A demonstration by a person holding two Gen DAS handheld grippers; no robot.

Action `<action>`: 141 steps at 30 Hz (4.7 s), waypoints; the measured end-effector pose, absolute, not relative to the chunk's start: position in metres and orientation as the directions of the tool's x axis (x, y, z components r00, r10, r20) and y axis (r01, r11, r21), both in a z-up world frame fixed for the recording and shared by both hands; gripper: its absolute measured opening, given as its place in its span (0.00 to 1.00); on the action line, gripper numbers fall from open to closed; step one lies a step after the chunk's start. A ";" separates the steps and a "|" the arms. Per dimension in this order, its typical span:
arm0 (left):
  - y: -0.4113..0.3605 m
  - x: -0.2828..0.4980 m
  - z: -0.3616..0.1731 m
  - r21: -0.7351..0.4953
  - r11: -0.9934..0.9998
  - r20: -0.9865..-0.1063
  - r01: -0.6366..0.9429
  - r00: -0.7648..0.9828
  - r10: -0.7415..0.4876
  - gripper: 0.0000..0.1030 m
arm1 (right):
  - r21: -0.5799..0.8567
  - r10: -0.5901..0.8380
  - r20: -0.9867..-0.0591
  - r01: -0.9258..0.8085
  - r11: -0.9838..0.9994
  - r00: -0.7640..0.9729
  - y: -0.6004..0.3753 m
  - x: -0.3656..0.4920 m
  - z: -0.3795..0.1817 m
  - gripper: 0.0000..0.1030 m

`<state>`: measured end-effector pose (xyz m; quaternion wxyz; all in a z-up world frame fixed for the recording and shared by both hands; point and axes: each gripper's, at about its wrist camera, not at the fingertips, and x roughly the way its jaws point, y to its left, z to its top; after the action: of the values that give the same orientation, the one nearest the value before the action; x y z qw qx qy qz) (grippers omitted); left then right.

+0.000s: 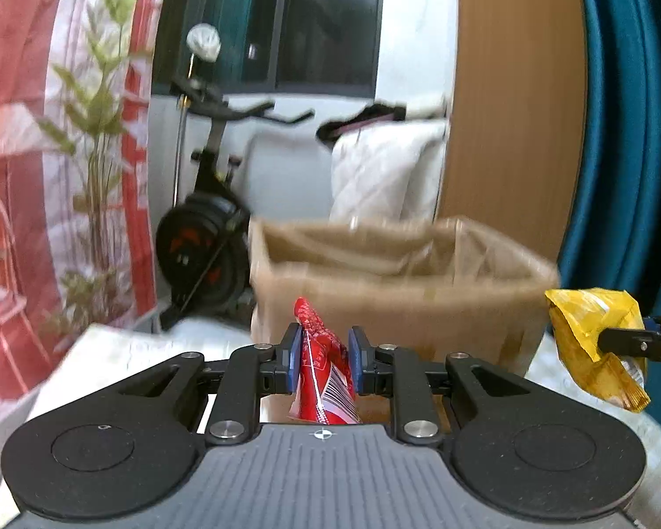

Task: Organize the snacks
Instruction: 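Carry the red packet and yellow bag into the box and open both tools, then move both tools back down toward the remaining snacks by the box, then grasp the clear orange snack packet with the left tool while the right tool grasps the white-blue packet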

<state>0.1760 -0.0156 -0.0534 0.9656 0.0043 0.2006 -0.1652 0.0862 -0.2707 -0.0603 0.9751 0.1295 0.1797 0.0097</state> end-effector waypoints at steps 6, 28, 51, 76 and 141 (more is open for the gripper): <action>-0.029 0.215 -0.019 -0.043 0.938 -0.326 0.343 0.883 -0.338 0.23 | 0.147 0.051 -0.274 -0.011 0.989 0.960 -0.284 0.140 -0.017 0.70; -0.028 0.310 -0.046 -0.145 0.949 -0.456 0.279 0.833 -0.315 0.52 | 0.088 -0.018 -0.425 0.062 0.994 0.905 -0.270 0.258 -0.039 0.86; 0.020 0.202 -0.059 -0.134 0.975 -0.467 0.180 0.856 -0.222 0.53 | 0.134 0.102 -0.364 -0.057 0.989 0.926 -0.237 0.146 -0.037 0.80; 0.048 0.177 -0.142 -0.178 0.983 -0.634 0.052 0.758 -0.155 0.52 | 0.189 -0.003 -0.610 0.149 0.971 0.793 -0.262 0.096 -0.155 0.72; 0.060 0.196 -0.172 -0.193 0.971 -0.763 0.143 0.599 -0.240 0.19 | 0.258 0.229 -0.722 -0.053 0.965 0.653 -0.157 0.168 -0.153 0.60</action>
<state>0.1963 0.0596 -0.1715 0.8925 -0.0560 0.4344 -0.1075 0.1685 -0.1566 -0.1529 0.9027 0.1077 0.4092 0.0779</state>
